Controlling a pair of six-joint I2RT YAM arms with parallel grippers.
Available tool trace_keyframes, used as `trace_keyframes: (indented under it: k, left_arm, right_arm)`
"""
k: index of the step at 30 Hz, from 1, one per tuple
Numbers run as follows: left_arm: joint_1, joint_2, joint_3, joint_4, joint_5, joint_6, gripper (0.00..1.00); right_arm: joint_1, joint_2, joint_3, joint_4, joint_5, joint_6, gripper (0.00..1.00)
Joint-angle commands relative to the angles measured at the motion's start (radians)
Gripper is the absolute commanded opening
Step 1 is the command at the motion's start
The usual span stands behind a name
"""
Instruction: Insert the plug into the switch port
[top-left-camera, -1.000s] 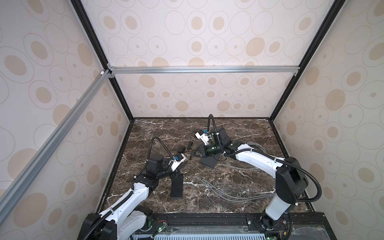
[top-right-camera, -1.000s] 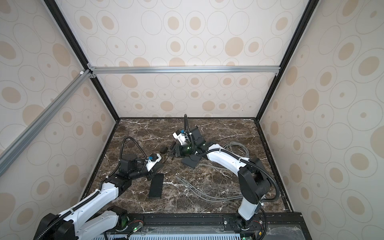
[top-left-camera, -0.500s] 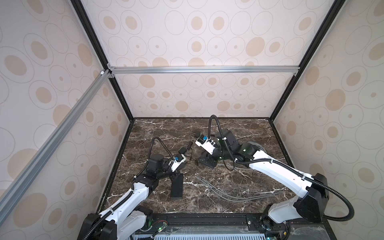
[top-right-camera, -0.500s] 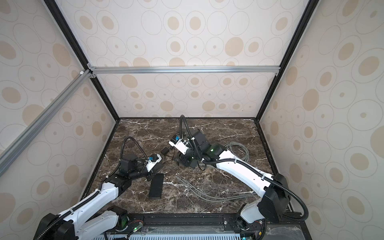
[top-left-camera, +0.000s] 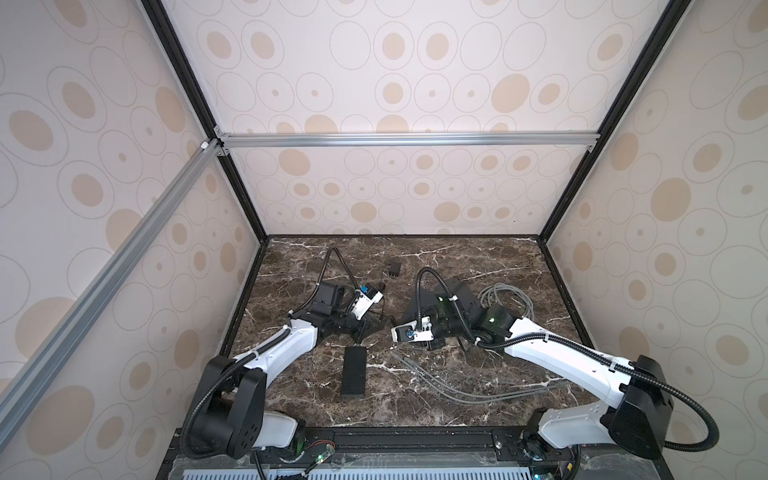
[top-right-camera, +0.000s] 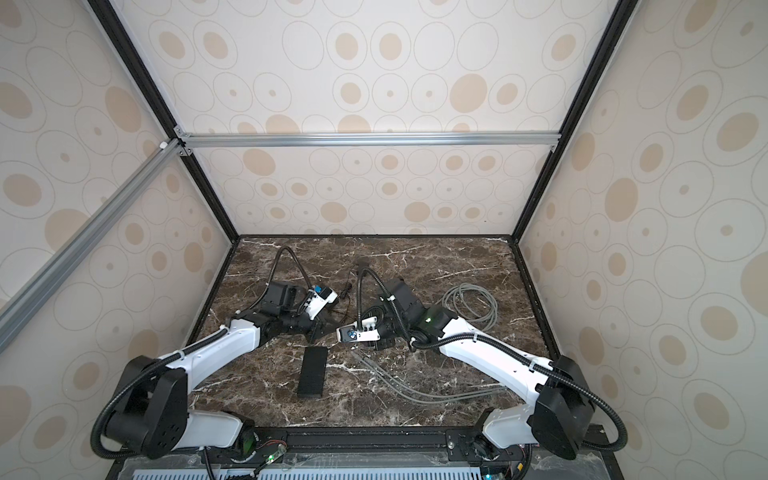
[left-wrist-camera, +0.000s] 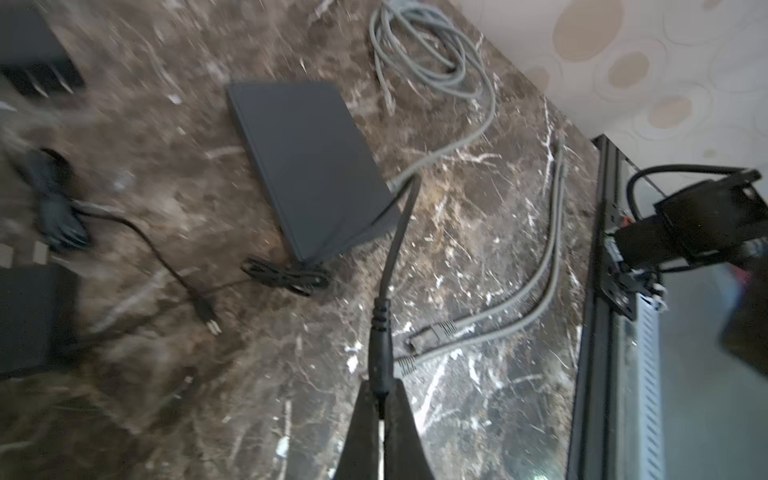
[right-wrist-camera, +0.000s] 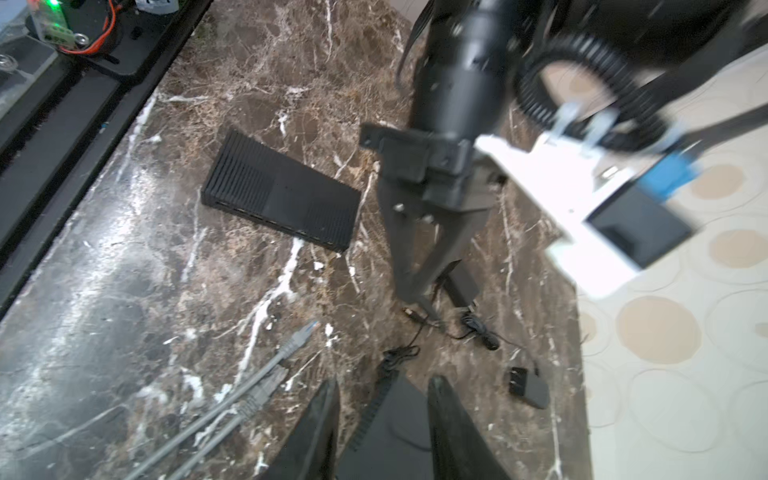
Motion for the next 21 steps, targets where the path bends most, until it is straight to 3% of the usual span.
trace_keyframes:
  k: [1,12,19,21]
  left_arm:
    - [-0.012,-0.025,0.014,-0.102,0.128,-0.020,0.00]
    - [-0.014,-0.055,0.023,-0.109,0.205,-0.028,0.00]
    - [-0.014,-0.067,0.024,-0.119,0.197,-0.018,0.00]
    - [-0.014,-0.061,0.027,-0.121,0.199,-0.016,0.00]
  right_arm:
    - [0.005,0.034,0.018,-0.041,0.036,-0.105,0.38]
    - [0.061,0.161,0.102,-0.073,0.123,-0.125,0.36]
    - [0.077,0.210,0.161,-0.115,0.186,-0.203,0.36]
    - [0.076,0.225,0.185,-0.147,0.204,-0.227,0.32]
